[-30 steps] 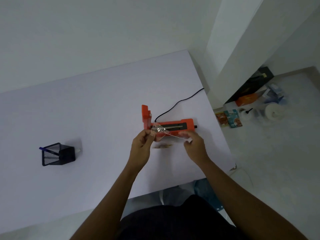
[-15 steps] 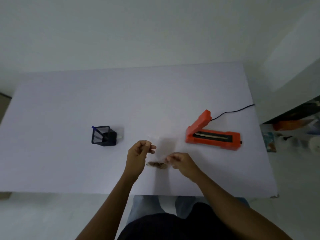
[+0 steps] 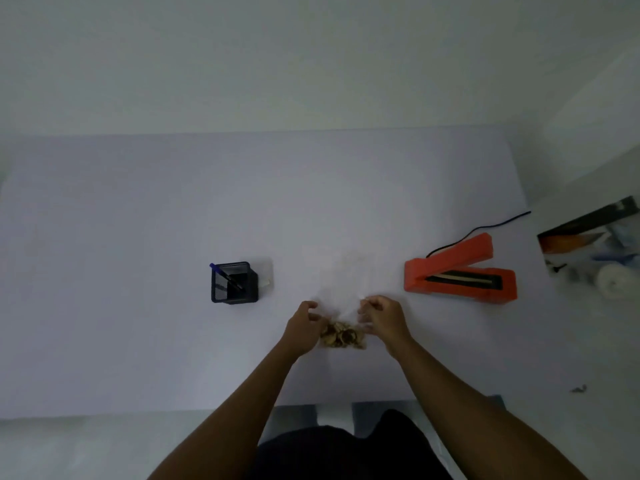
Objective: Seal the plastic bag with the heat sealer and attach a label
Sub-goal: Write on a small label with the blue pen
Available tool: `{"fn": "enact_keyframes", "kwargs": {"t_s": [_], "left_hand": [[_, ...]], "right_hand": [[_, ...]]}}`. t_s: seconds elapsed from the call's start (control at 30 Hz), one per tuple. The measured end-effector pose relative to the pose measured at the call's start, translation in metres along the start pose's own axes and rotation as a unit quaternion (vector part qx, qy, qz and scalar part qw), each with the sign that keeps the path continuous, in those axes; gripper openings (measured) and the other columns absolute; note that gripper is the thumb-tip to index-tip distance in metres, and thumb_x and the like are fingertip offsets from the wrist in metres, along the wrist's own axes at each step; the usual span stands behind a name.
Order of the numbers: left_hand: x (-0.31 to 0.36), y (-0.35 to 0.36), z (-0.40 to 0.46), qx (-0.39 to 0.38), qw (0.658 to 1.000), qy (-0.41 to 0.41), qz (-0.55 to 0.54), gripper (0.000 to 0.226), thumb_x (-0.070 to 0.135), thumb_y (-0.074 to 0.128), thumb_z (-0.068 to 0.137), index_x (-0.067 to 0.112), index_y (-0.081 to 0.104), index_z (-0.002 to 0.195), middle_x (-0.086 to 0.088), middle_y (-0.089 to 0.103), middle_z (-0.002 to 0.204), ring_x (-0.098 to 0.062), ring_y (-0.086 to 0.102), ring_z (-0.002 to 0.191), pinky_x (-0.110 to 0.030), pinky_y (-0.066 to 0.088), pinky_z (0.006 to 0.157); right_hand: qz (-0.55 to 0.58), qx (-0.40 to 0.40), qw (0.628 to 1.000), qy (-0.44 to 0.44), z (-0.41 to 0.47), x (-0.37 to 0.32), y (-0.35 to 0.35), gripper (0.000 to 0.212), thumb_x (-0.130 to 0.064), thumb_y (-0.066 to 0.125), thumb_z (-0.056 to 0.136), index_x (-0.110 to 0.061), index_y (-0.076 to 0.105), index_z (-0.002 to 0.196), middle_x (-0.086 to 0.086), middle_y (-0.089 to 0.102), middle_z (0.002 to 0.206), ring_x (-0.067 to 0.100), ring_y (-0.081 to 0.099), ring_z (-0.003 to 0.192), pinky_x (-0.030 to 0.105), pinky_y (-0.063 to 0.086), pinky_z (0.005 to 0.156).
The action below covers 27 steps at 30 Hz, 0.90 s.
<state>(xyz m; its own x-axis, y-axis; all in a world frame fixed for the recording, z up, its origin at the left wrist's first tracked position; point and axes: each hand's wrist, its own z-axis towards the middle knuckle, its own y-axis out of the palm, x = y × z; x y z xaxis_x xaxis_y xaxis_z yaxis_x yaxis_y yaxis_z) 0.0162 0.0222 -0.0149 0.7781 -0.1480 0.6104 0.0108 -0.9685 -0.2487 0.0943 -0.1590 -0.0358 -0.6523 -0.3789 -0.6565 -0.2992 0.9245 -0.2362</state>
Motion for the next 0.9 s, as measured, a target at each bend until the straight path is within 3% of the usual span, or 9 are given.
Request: {"fn": "enact_keyframes", "kwargs": {"t_s": [0.07,0.13,0.23,0.33,0.4,0.47,0.57,0.7,0.9], "left_hand": [[0.0,-0.002,0.0,-0.023,1.0,-0.003,0.02,0.053,0.03,0.061,0.095,0.016,0.039,0.142,-0.011,0.061,0.126,-0.022,0.061,0.104,-0.021,0.049,0.069],[0.001,-0.006,-0.004,-0.048,0.998,-0.001,0.042,0.065,0.036,0.063,0.093,0.015,0.033,0.147,-0.012,0.056,0.134,-0.024,0.057,0.112,-0.025,0.049,0.079],[0.011,-0.027,-0.015,-0.044,0.993,0.037,0.103,0.066,0.041,0.062,0.093,0.013,0.035,0.146,-0.011,0.049,0.141,-0.028,0.051,0.124,-0.029,0.042,0.09],[0.02,-0.063,-0.03,0.05,0.989,0.104,0.091,0.051,0.043,0.062,0.093,0.016,0.048,0.134,-0.006,0.062,0.124,-0.018,0.062,0.105,-0.03,0.052,0.086],[0.022,-0.095,-0.041,0.142,0.977,0.141,0.068,0.032,0.038,0.062,0.093,0.018,0.057,0.117,0.003,0.066,0.101,-0.007,0.063,0.085,-0.025,0.053,0.071],[0.016,-0.127,-0.048,0.23,0.961,0.147,0.046,0.018,0.031,0.064,0.093,0.018,0.059,0.105,0.007,0.065,0.085,-0.008,0.062,0.077,-0.028,0.054,0.069],[-0.003,-0.167,-0.047,0.3,0.947,0.108,0.027,0.018,0.029,0.064,0.093,0.019,0.058,0.106,0.003,0.066,0.085,-0.015,0.064,0.077,-0.032,0.054,0.068],[-0.033,-0.187,-0.034,0.29,0.953,0.068,0.047,0.033,0.036,0.065,0.092,0.017,0.062,0.119,0.002,0.067,0.092,-0.013,0.062,0.078,-0.022,0.043,0.061],[-0.049,-0.185,-0.016,0.255,0.961,0.083,0.07,0.025,0.031,0.068,0.091,0.012,0.076,0.104,-0.004,0.075,0.091,-0.018,0.067,0.081,-0.029,0.052,0.073]], "right_hand": [[-0.008,0.027,1.0,0.005,-0.001,0.003,0.004,0.013,-0.019,0.065,0.094,-0.008,0.071,0.089,0.018,0.073,0.084,0.025,0.07,0.07,0.052,0.063,0.073],[-0.052,0.065,0.996,-0.009,-0.006,0.006,0.007,0.012,-0.021,0.065,0.093,-0.011,0.071,0.092,0.013,0.074,0.085,0.025,0.07,0.074,0.05,0.062,0.076],[-0.123,0.133,0.981,-0.067,-0.02,-0.005,0.021,0.022,-0.017,0.061,0.095,-0.006,0.067,0.114,0.009,0.071,0.107,0.021,0.064,0.094,0.029,0.048,0.082],[-0.103,0.132,0.97,-0.175,-0.038,-0.033,0.05,0.02,-0.012,0.06,0.096,-0.01,0.068,0.115,0.003,0.07,0.11,0.017,0.065,0.098,0.024,0.049,0.084],[-0.108,0.093,0.955,-0.261,-0.049,-0.058,0.075,0.019,-0.009,0.06,0.096,-0.013,0.071,0.111,-0.004,0.07,0.107,0.009,0.065,0.094,0.013,0.049,0.083],[-0.132,0.034,0.934,-0.329,-0.059,-0.082,0.104,0.02,-0.006,0.059,0.096,-0.015,0.072,0.108,-0.006,0.07,0.107,0.004,0.063,0.094,0.006,0.044,0.079],[-0.195,-0.075,0.903,-0.375,-0.068,-0.108,0.146,0.024,-0.001,0.055,0.096,-0.01,0.075,0.104,0.003,0.072,0.11,0.011,0.064,0.101,0.012,0.046,0.087],[-0.327,-0.166,0.857,-0.363,-0.064,-0.122,0.191,0.033,0.004,0.052,0.095,-0.007,0.071,0.12,0.011,0.066,0.13,0.024,0.059,0.12,0.028,0.043,0.108],[-0.524,-0.21,0.763,-0.314,-0.04,-0.128,0.233,0.028,-0.006,0.059,0.092,-0.008,0.069,0.117,0.013,0.067,0.121,0.031,0.065,0.102,0.04,0.055,0.09]]}}
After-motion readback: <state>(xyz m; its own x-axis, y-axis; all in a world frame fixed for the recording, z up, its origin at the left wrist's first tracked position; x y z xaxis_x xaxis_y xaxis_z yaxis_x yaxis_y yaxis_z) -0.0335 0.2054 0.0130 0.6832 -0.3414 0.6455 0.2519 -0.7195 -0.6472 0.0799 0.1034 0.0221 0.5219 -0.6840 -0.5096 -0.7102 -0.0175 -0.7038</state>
